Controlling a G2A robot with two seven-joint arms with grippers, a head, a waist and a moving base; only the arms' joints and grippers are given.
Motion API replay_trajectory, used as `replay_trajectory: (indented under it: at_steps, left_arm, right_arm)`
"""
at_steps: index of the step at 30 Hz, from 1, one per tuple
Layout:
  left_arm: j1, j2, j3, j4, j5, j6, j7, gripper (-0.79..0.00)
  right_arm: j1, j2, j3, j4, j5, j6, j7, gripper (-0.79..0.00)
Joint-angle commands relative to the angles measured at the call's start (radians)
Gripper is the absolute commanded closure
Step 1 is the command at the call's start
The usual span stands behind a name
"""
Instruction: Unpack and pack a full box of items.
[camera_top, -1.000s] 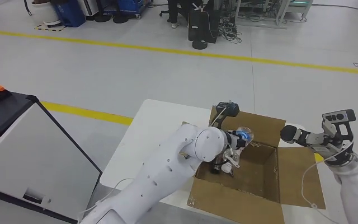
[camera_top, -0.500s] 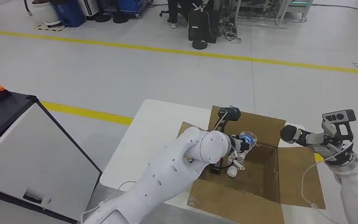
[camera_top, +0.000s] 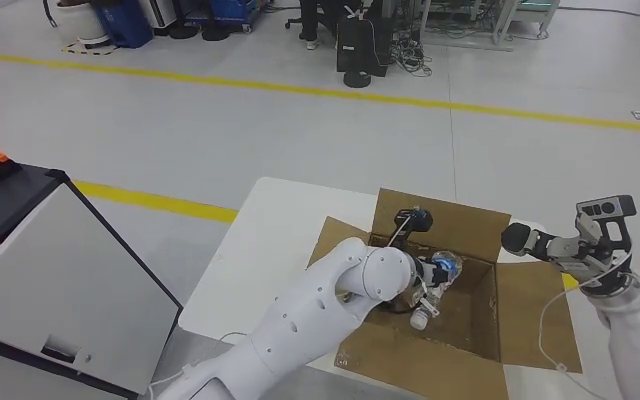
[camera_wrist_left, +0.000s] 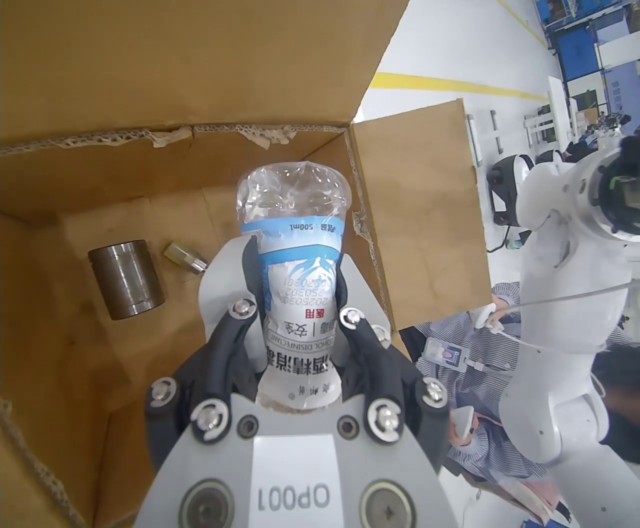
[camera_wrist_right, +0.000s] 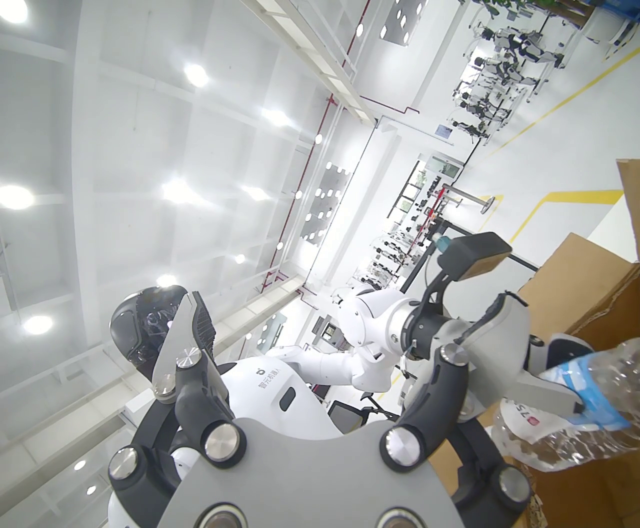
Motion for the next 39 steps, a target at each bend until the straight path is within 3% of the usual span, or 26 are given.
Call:
replay_trajectory:
  at_steps: [1,6,21,25,26,27,28,29,39]
  left_arm:
    - [-0.014,-0.009,0.012,0.053,-0.025,-0.024,0.021,0.0]
    - [-0.059,-0.034,0.06,0.154,-0.033,-0.109,0.073,0.0]
    - [-0.122,-0.099,0.104,0.372,-0.117,-0.158,0.158,0.0]
    - [-0.135,-0.112,0.113,0.408,-0.132,-0.152,0.134,0.0]
    - [-0.136,-0.115,0.114,0.416,-0.14,-0.15,0.132,-0.074]
    - [-0.14,-0.119,0.115,0.428,-0.144,-0.141,0.127,-0.308]
    - [-0.145,-0.122,0.117,0.435,-0.146,-0.14,0.125,-0.693]
    - [-0.148,-0.125,0.117,0.441,-0.15,-0.142,0.125,-0.785]
    - [-0.172,-0.15,0.131,0.466,-0.154,-0.156,0.118,-0.785]
  right_arm:
    - [0.0,0.0,0.0,0.0,0.0,0.0,0.0,-0.785]
    - [0.0,0.0,0.0,0.0,0.0,0.0,0.0,-0.785]
    - [0.0,0.0,0.0,0.0,0.0,0.0,0.0,-0.785]
    - [0.0,0.0,0.0,0.0,0.0,0.0,0.0,-0.785]
    - [0.0,0.0,0.0,0.0,0.0,0.0,0.0,-0.785]
    - [0.0,0.0,0.0,0.0,0.0,0.0,0.0,-0.785]
    - [0.0,0.0,0.0,0.0,0.0,0.0,0.0,-0.785]
    - [0.0,0.0,0.0,0.0,0.0,0.0,0.0,-0.785]
    - [0.0,0.0,0.0,0.0,0.0,0.0,0.0,-0.785]
